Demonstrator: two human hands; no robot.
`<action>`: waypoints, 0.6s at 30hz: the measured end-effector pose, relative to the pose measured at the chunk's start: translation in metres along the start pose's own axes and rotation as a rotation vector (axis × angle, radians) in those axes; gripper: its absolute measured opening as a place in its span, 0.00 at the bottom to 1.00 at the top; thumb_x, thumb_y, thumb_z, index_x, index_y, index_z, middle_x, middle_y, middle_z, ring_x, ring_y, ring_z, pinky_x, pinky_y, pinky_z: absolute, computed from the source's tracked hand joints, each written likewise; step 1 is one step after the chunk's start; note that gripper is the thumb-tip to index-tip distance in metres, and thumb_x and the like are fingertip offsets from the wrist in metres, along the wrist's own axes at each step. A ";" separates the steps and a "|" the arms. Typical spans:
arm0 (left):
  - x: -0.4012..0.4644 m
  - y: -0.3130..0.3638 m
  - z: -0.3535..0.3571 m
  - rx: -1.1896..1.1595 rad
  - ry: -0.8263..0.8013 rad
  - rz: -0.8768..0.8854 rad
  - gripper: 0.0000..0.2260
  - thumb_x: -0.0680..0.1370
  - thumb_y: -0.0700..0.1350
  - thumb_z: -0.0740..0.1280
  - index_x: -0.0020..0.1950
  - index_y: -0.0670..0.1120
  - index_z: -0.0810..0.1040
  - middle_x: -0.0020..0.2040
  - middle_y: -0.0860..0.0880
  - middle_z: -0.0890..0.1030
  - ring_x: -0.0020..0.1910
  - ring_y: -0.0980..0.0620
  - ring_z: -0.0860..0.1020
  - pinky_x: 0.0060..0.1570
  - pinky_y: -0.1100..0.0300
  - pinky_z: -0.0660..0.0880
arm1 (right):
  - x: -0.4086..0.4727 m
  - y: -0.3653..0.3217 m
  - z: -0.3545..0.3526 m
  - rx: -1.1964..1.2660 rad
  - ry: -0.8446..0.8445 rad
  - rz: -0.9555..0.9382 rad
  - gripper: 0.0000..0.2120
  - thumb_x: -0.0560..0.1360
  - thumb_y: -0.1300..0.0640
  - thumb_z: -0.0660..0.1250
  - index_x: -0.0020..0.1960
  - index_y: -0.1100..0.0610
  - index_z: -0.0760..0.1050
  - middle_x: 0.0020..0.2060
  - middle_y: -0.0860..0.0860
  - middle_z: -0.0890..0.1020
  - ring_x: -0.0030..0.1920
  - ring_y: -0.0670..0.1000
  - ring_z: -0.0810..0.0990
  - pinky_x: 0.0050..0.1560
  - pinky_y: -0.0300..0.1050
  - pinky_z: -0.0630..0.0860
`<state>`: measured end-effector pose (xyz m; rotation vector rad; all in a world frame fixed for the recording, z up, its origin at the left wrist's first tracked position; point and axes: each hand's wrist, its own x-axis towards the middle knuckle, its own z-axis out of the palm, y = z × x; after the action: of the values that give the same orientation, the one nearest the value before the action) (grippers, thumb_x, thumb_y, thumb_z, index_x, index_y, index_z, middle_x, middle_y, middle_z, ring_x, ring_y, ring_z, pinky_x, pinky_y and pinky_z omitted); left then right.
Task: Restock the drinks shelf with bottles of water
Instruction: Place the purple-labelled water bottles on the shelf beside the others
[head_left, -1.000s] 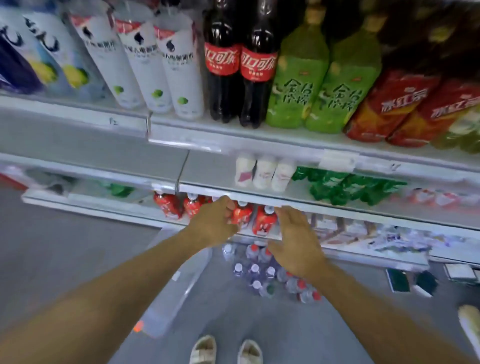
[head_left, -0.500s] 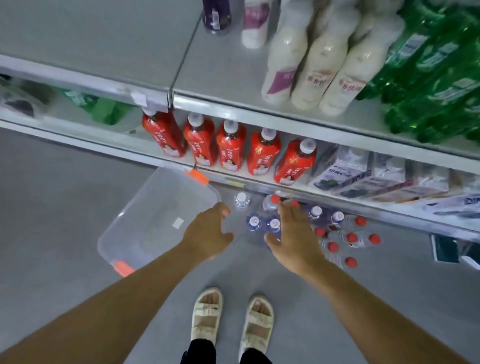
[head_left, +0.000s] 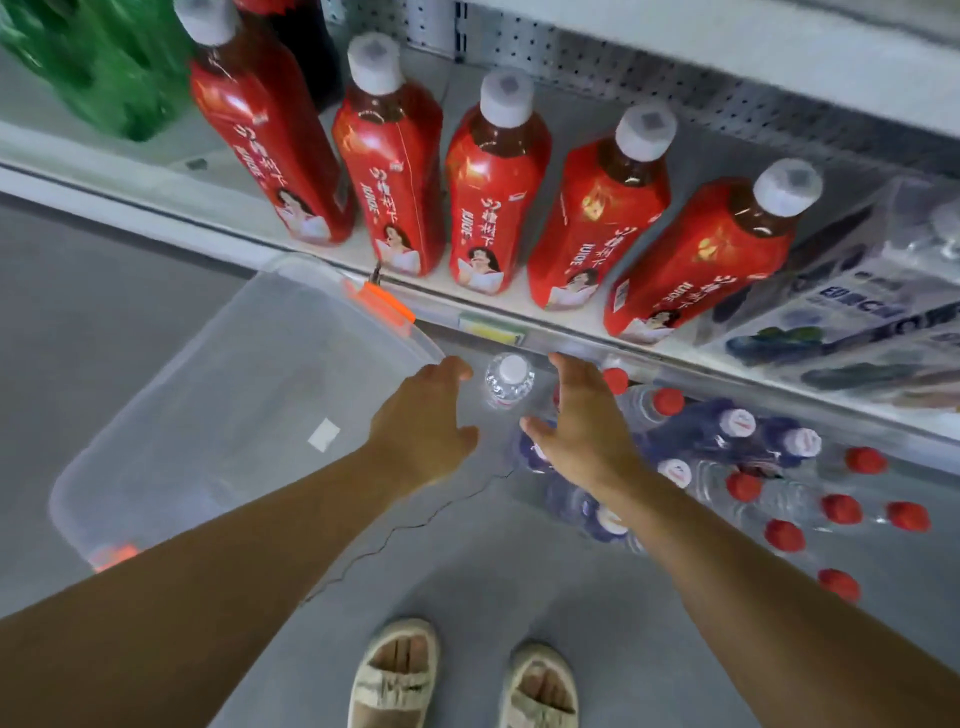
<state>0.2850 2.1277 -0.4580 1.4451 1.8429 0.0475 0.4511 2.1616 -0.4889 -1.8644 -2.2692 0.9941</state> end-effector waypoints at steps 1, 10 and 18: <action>0.009 -0.004 0.005 0.011 0.012 0.012 0.26 0.74 0.46 0.70 0.69 0.48 0.65 0.65 0.47 0.73 0.64 0.47 0.72 0.63 0.53 0.70 | 0.011 0.005 0.006 -0.007 -0.008 -0.011 0.34 0.71 0.57 0.72 0.72 0.58 0.62 0.65 0.57 0.71 0.63 0.58 0.70 0.65 0.49 0.67; 0.054 -0.032 0.029 0.018 0.144 0.076 0.27 0.73 0.47 0.71 0.69 0.48 0.65 0.65 0.48 0.73 0.64 0.46 0.71 0.62 0.48 0.72 | 0.083 0.031 0.053 0.048 -0.158 -0.031 0.37 0.66 0.56 0.77 0.71 0.55 0.65 0.65 0.54 0.72 0.65 0.53 0.71 0.62 0.39 0.63; 0.050 -0.039 0.032 -0.055 0.190 0.096 0.24 0.74 0.46 0.71 0.67 0.50 0.67 0.64 0.50 0.74 0.62 0.50 0.72 0.61 0.50 0.73 | 0.089 0.031 0.060 0.201 -0.027 0.001 0.22 0.68 0.57 0.75 0.61 0.57 0.75 0.54 0.54 0.80 0.56 0.54 0.77 0.53 0.40 0.67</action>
<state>0.2693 2.1428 -0.5260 1.5335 1.9055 0.2893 0.4285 2.2162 -0.5833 -1.7809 -2.0928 1.2039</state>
